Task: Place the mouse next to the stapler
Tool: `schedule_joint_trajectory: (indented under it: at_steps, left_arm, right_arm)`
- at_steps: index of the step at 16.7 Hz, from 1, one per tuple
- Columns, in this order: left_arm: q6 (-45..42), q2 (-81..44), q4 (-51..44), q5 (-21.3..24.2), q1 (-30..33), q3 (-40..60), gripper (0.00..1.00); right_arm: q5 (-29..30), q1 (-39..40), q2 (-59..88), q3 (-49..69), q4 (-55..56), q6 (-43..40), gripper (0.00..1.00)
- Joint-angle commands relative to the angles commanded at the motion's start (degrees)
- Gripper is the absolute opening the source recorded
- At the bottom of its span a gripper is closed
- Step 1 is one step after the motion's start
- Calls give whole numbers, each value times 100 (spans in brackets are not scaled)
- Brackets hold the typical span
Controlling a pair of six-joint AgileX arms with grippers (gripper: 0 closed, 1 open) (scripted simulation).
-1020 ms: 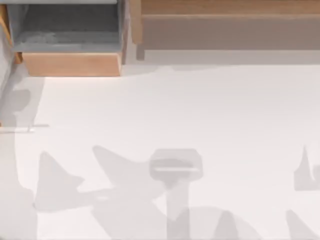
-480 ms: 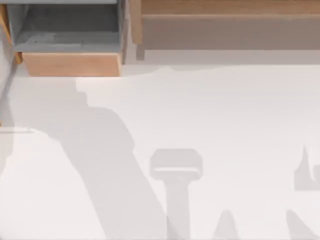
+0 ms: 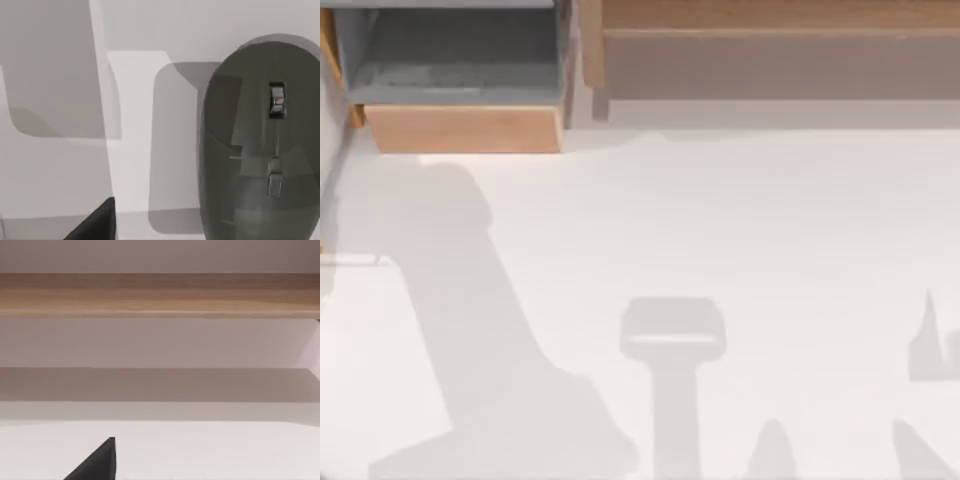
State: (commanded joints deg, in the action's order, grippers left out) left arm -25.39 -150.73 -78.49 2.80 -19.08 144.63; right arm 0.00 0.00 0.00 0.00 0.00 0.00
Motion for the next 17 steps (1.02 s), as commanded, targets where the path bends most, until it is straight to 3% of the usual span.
schedule_joint_trajectory:
  at_steps: [17]
  left_arm:
    - [2, -7, 622, -1, -3, -594, 100]
  right_arm:
    - [0, 0, 0, 0, 0, 0, 100]
